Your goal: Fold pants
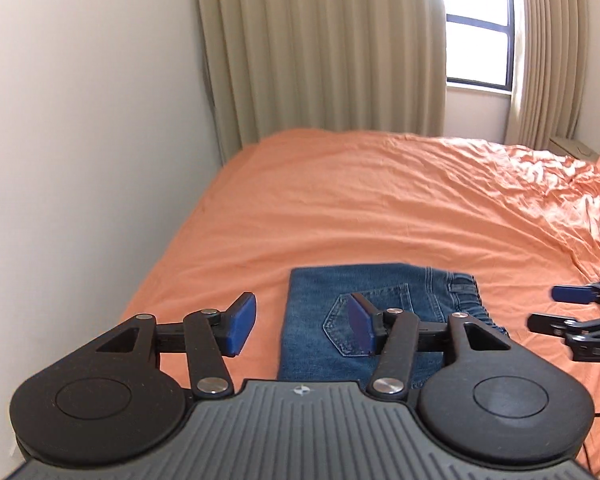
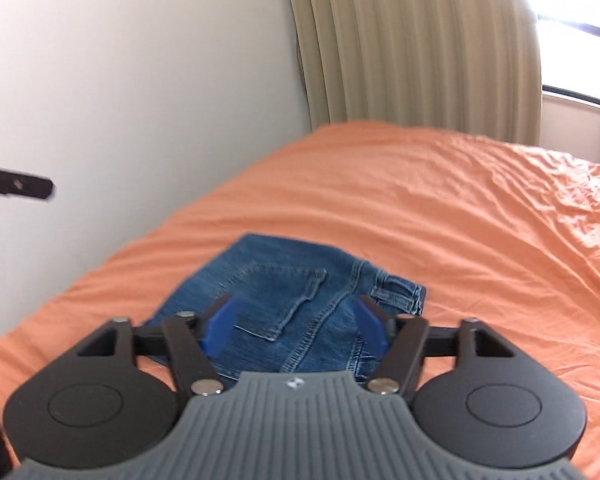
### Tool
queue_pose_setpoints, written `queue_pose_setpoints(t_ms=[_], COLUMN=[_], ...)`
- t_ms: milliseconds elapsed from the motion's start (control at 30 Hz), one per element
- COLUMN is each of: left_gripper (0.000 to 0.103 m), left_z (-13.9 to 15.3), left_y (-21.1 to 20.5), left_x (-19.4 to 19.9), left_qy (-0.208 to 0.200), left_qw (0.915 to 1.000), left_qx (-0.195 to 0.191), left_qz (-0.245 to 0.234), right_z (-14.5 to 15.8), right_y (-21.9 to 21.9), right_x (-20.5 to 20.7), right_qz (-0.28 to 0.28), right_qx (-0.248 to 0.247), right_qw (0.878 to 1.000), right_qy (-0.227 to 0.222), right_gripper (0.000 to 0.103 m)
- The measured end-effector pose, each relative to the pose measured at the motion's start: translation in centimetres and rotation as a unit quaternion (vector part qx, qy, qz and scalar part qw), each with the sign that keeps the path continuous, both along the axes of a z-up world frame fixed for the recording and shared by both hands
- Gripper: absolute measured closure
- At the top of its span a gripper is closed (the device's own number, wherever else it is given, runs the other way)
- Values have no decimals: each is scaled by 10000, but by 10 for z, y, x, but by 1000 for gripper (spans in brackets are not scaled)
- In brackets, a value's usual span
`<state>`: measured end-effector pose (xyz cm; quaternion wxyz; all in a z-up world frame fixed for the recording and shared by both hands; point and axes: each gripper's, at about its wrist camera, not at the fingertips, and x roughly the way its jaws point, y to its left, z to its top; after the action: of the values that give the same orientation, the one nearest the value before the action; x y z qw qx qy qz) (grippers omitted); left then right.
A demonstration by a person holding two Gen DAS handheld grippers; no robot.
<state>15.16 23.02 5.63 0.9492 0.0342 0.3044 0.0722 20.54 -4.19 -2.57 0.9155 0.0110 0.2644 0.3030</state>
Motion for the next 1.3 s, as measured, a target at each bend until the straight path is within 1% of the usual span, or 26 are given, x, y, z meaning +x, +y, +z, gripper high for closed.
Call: queue_pose_setpoints(t_ms=[33,67,100,200,267,333,400,533,667,767,867,933,1300], left_gripper=[41,38,28,13,11,8,7,7,7,7,7,7,7], left_z=[0,0,-1,-6,-13,-24,-37,-62,-83,-93,-98,-99,-95], left_y=[-7,-14,-20,-38,-50,-63,-74,-85,-86,-88,-94,-97,-106], left_x=[-10,-18,-26,-48,-57,-62,-64,-70,-75,-77,-84,-88,-89], left_qy=[-173,-327,-450,-760,-890,-900,-731,-430,-73,180,215,243,195], left_qw=[9998,9994,9989,9969,9954,9946,9954,9980,9977,9969,9972,9973,9979], left_qx=[59,87,100,37,59,215,269,40,-271,-308,-116,-55,-92], left_qz=[13,45,102,194,340,469,563,462,618,694,703,685,609], right_z=[7,14,19,29,30,26,17,-9,-31,-41,-44,-43,-30], right_y=[-4,-8,-12,-23,-27,-29,-29,-24,-17,-14,-14,-14,-24], right_x=[-11,-23,-34,-67,-84,-99,-113,-124,-131,-132,-130,-128,-131], right_qz=[-32,-81,-112,-183,-247,-381,-490,-551,-599,-649,-706,-663,-730], right_qx=[22,35,61,167,219,176,88,-113,-270,-251,-184,-232,-304], right_qw=[10000,9998,9996,9989,9986,9982,9980,9983,9978,9976,9973,9975,9966], right_qy=[-86,-163,-239,-392,-416,-426,-401,-137,9,71,99,91,-222], right_gripper=[28,26,23,22,22,22,22,22,22,22,22,22,22])
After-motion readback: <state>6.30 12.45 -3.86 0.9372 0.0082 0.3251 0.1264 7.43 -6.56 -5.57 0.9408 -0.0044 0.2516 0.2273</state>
